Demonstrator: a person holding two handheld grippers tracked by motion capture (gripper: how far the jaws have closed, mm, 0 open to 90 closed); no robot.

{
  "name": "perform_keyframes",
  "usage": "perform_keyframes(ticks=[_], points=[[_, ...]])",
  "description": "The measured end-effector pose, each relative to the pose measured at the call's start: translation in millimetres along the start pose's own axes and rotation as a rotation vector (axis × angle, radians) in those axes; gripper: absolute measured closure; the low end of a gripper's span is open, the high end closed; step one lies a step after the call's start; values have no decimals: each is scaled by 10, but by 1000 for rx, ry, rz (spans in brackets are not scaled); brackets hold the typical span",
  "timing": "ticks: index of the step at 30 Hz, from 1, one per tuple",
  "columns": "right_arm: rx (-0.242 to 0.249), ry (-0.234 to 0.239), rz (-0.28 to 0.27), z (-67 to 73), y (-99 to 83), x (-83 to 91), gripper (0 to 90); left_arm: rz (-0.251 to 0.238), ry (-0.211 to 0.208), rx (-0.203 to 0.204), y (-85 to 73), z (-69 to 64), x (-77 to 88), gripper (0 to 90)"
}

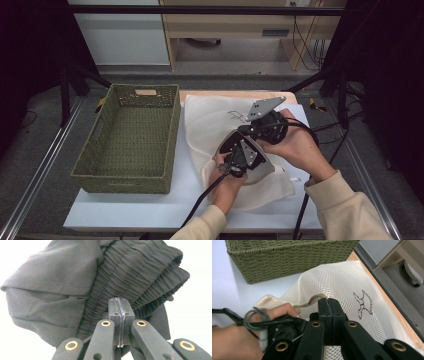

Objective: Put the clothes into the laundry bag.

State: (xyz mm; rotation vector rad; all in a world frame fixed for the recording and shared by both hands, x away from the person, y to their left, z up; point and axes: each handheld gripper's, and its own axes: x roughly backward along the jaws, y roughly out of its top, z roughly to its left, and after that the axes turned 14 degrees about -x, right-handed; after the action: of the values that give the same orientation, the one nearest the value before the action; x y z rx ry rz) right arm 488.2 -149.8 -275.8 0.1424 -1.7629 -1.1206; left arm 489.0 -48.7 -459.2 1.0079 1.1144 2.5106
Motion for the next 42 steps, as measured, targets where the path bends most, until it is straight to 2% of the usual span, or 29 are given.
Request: perform_keyframes(ticks=[5, 6, 9, 11, 12, 16, 18, 19, 22, 23, 24, 27, 31, 34, 42], points=[[-8, -7, -3, -11, -3, 0, 900, -29, -6, 6, -37, 1, 135, 900], [-5, -7, 0, -18, -5, 4, 900, -36, -20, 10, -77, -6, 216, 900], [-8, -9, 0, -20, -8, 1, 900, -44, -18, 9, -127, -13, 302, 900], [-9, -8, 4, -26, -11, -3, 900, -48, -19, 10, -214, -2, 435, 900], [-9, -8, 4, -26, -11, -3, 900, -48, -19, 10, -214, -2, 435, 900], [-14, -7, 9, -28, -23, -35, 900, -60, -20, 9, -311, 10, 616, 900], [-13, -5, 19, -17, -40, -74, 900, -70, -32, 8, -331, -5, 738, 899], [-13, -3, 20, -16, -46, -82, 900, -70, -32, 8, -331, -5, 738, 900], [-16, 0, 29, -5, -85, -117, 900, -94, -47, 1, -324, 11, 959, 900], [-15, 1, 29, -2, -96, -126, 900, -94, -47, 1, -324, 11, 959, 900], [-12, 0, 34, 3, -117, -140, 900, -100, -52, 3, -326, 34, 1069, 899], [-14, 2, 47, 20, -168, -181, 900, -100, -54, -1, -353, 73, 1209, 899], [-25, 5, 63, 30, -242, -242, 900, -102, -56, 5, -389, 119, 1310, 899], [-23, 6, 72, 37, -296, -287, 900, -105, -48, 9, -437, 196, 1456, 899], [-31, 16, 92, 92, -428, -380, 900, -90, -30, 20, -529, 329, 1614, 899]])
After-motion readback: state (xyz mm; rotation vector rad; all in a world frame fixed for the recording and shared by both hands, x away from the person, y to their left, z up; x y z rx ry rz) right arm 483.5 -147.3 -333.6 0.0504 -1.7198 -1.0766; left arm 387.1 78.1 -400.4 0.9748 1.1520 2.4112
